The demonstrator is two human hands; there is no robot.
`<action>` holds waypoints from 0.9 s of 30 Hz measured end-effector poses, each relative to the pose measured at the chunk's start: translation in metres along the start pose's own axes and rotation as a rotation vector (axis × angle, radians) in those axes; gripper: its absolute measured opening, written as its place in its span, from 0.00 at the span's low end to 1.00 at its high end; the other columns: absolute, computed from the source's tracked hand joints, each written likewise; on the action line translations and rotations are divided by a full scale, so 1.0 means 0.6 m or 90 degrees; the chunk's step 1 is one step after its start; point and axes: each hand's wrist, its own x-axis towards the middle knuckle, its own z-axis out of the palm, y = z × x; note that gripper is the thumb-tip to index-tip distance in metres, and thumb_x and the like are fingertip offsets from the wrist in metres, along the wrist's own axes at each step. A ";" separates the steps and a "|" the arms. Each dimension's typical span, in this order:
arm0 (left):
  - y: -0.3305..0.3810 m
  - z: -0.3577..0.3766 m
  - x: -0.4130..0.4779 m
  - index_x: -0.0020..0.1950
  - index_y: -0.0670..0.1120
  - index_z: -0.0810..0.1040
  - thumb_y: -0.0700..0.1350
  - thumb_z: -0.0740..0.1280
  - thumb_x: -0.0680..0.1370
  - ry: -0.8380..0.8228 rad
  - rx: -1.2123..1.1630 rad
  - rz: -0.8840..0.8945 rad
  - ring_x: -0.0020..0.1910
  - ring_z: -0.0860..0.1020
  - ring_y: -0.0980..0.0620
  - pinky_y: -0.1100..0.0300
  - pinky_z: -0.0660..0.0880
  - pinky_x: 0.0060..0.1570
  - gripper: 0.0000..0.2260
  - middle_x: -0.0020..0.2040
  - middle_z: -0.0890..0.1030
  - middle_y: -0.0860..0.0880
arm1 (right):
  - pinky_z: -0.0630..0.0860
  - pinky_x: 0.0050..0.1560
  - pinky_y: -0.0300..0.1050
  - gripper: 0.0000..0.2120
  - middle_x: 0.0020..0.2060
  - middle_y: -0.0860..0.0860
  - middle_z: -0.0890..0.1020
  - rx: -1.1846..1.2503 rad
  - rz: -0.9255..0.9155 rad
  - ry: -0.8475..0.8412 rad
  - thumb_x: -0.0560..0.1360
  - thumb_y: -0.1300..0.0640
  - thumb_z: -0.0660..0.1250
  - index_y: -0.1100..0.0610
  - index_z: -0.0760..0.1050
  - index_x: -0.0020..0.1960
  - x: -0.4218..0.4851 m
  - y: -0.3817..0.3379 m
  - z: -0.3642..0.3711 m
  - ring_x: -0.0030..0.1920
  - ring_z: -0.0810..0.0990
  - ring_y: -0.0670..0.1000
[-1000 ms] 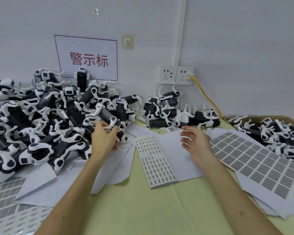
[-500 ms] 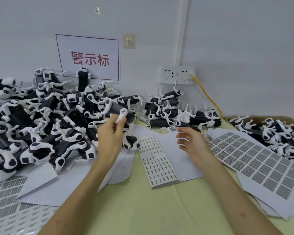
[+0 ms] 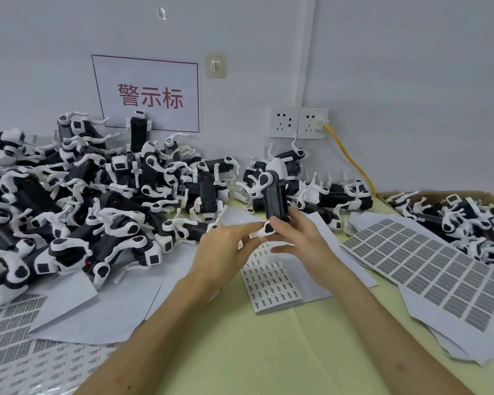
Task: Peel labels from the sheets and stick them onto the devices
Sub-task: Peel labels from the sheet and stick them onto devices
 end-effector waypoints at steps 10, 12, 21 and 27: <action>0.009 -0.012 0.000 0.63 0.62 0.82 0.67 0.63 0.79 0.041 -0.091 -0.047 0.32 0.75 0.60 0.59 0.70 0.38 0.18 0.31 0.77 0.57 | 0.77 0.37 0.46 0.15 0.37 0.49 0.84 -0.063 -0.047 0.063 0.74 0.39 0.69 0.48 0.79 0.53 -0.004 -0.006 0.005 0.34 0.83 0.54; 0.012 -0.009 0.000 0.56 0.59 0.86 0.67 0.63 0.80 0.054 -0.171 -0.047 0.31 0.73 0.57 0.57 0.69 0.36 0.17 0.31 0.77 0.55 | 0.75 0.31 0.43 0.16 0.33 0.49 0.81 -0.055 -0.052 0.057 0.75 0.39 0.67 0.52 0.79 0.50 -0.004 -0.007 0.005 0.29 0.78 0.50; 0.014 -0.021 0.009 0.51 0.55 0.89 0.62 0.60 0.82 -0.010 -0.338 -0.181 0.46 0.80 0.56 0.58 0.74 0.49 0.19 0.46 0.80 0.52 | 0.72 0.30 0.47 0.21 0.34 0.54 0.78 -0.050 -0.044 -0.035 0.80 0.38 0.61 0.56 0.77 0.47 -0.011 -0.003 0.014 0.34 0.76 0.52; 0.030 -0.024 0.012 0.58 0.39 0.84 0.62 0.64 0.81 -0.135 -0.620 -0.350 0.49 0.82 0.40 0.54 0.76 0.52 0.27 0.52 0.83 0.30 | 0.71 0.27 0.44 0.31 0.33 0.55 0.79 -0.089 0.004 -0.104 0.79 0.33 0.57 0.62 0.78 0.49 -0.014 0.006 0.024 0.32 0.76 0.54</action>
